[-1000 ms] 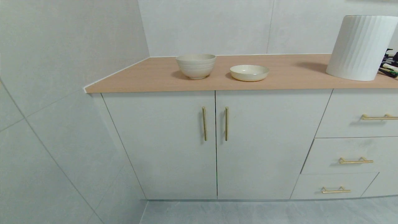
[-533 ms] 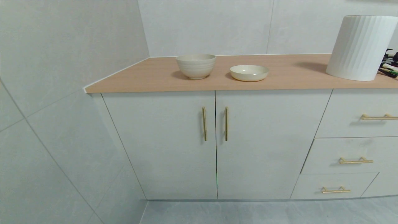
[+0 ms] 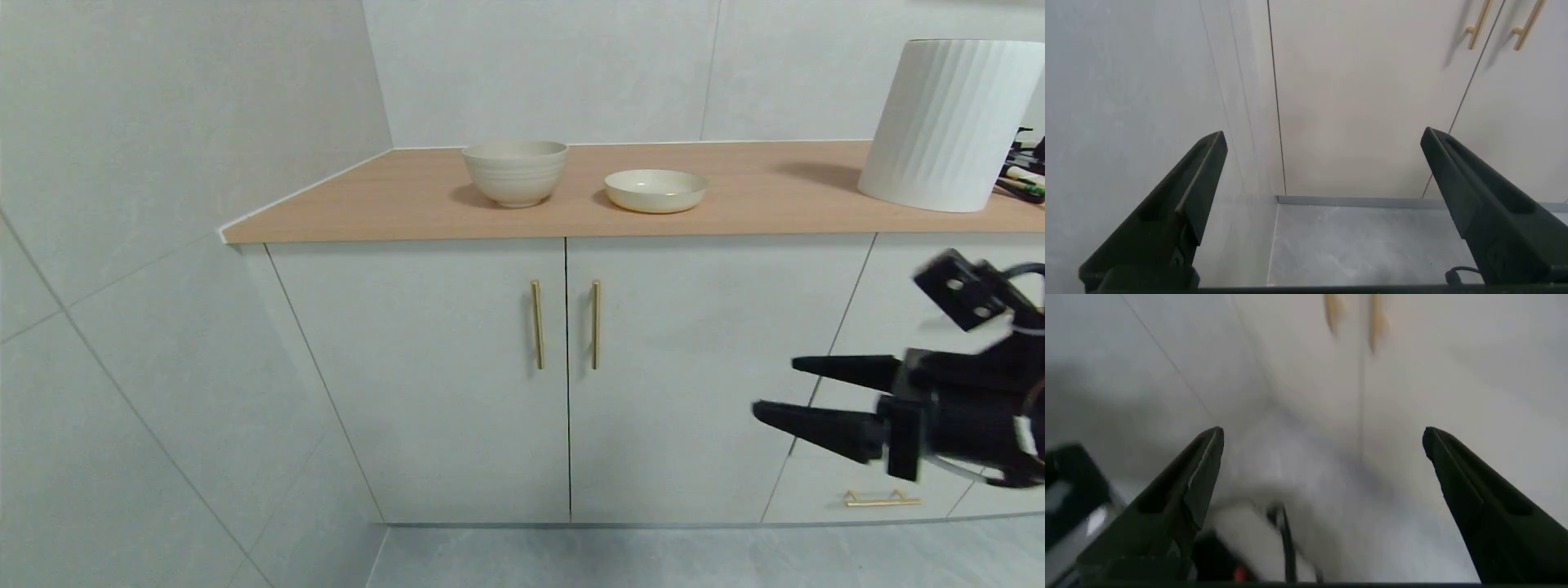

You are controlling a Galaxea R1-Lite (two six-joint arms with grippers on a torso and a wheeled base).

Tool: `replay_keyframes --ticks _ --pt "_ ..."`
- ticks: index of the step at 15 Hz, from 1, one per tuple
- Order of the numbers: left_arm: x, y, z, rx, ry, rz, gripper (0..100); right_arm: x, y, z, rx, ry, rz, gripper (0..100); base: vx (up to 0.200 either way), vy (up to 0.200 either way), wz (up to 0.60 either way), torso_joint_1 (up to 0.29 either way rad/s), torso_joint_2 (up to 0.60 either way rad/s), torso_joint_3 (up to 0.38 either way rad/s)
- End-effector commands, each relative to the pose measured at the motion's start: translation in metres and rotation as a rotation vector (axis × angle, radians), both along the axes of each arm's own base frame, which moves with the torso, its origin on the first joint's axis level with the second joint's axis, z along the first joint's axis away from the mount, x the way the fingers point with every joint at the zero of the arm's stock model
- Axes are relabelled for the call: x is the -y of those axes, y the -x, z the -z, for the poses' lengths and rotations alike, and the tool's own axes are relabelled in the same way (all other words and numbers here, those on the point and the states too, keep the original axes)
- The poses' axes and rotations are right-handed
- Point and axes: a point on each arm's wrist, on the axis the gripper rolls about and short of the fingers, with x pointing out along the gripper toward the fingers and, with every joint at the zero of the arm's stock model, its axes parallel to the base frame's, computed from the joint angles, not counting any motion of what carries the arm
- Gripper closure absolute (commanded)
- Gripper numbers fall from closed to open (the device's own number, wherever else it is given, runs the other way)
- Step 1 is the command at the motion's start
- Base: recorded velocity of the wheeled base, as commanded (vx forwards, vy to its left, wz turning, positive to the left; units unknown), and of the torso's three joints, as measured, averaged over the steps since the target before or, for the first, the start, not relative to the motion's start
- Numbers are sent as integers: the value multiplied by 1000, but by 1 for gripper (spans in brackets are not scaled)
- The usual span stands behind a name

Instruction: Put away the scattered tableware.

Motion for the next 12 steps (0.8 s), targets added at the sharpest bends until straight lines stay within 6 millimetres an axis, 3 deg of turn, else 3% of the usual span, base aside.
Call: replay_keyframes --ticks 1,9,12 --pt "0 0 0 0 1 0 0 -66 -73 21 -42 -23 -105 0 0 0 0 0 0 0" --pt "0 0 0 0 1 0 0 -108 -146 37 -121 -108 -86 0 0 0 0 0 0 0" --pt "0 0 0 0 1 0 0 -112 -153 34 -175 -172 -59 0 0 0 0 0 0 0"
